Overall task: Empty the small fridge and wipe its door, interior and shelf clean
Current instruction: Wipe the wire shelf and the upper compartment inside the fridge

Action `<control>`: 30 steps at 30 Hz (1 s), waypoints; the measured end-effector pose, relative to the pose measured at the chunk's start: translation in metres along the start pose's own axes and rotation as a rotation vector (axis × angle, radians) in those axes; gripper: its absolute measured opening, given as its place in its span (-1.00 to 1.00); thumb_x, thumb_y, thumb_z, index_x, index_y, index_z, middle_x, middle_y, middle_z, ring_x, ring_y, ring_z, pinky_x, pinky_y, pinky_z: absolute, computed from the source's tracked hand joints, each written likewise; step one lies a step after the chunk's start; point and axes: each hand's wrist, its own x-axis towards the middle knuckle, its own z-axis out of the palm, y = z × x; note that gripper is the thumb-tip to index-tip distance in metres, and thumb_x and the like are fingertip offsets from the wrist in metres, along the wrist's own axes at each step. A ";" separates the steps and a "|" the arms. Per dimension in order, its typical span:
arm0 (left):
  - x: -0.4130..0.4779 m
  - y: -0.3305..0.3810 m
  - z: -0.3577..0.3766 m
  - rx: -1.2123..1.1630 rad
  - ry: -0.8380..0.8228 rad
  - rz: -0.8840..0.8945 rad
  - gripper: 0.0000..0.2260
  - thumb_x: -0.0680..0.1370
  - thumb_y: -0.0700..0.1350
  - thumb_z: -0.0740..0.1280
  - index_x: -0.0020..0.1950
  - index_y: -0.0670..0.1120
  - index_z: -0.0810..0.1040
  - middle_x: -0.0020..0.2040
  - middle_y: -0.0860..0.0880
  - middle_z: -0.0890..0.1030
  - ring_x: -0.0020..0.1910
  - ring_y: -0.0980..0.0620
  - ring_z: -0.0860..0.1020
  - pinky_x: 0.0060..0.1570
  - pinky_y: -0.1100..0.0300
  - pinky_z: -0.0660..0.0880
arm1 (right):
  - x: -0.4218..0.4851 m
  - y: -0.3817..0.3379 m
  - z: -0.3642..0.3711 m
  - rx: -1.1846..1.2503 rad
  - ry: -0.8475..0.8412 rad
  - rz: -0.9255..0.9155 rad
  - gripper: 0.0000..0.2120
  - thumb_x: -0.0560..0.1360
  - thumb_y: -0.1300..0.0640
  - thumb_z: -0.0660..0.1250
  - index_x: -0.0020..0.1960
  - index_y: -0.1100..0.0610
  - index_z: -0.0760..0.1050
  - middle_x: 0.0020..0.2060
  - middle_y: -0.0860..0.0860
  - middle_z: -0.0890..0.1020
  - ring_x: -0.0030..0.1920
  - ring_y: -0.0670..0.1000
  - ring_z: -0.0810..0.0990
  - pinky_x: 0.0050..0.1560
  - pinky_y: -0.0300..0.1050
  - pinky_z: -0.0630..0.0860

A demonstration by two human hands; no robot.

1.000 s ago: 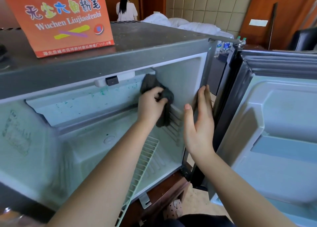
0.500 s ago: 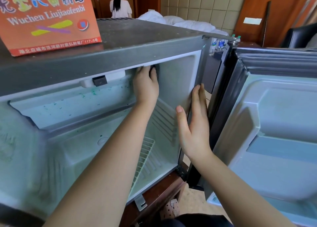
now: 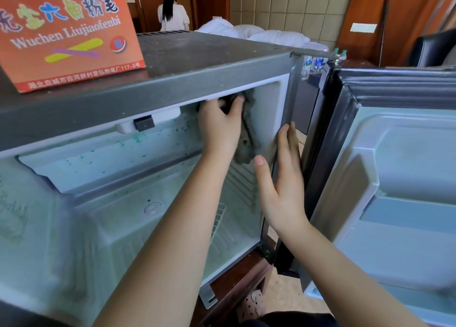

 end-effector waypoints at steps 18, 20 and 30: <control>-0.070 0.016 -0.069 0.259 -0.684 -0.041 -0.93 0.47 -0.16 0.41 -0.10 -0.13 0.59 -0.31 0.04 0.55 -0.28 0.09 0.48 -0.19 0.20 0.39 | -0.040 -0.025 -0.024 -0.074 -0.147 -0.060 -0.52 0.56 0.01 0.24 0.44 0.13 0.32 0.41 0.06 0.38 0.46 -0.07 0.26 0.45 -0.22 0.17; -0.074 0.028 -0.086 0.127 -0.705 -0.093 -0.94 0.50 -0.14 0.41 -0.11 -0.13 0.61 -0.25 -0.01 0.61 -0.25 0.10 0.53 -0.14 0.18 0.44 | -0.043 -0.036 -0.031 -0.084 -0.197 -0.130 -0.48 0.52 0.05 0.35 0.43 0.10 0.32 0.35 0.01 0.44 0.39 -0.10 0.33 0.40 -0.28 0.22; -0.096 0.079 -0.215 0.739 0.005 0.895 -0.79 0.51 -0.30 0.27 0.12 -0.24 0.57 0.04 -0.20 0.59 0.13 -0.20 0.47 0.22 0.04 0.39 | 0.045 -0.064 -0.010 -1.136 -0.285 -0.786 -0.58 0.43 0.29 0.20 0.25 0.09 0.54 0.20 0.15 0.52 0.14 0.21 0.46 -0.01 0.01 0.40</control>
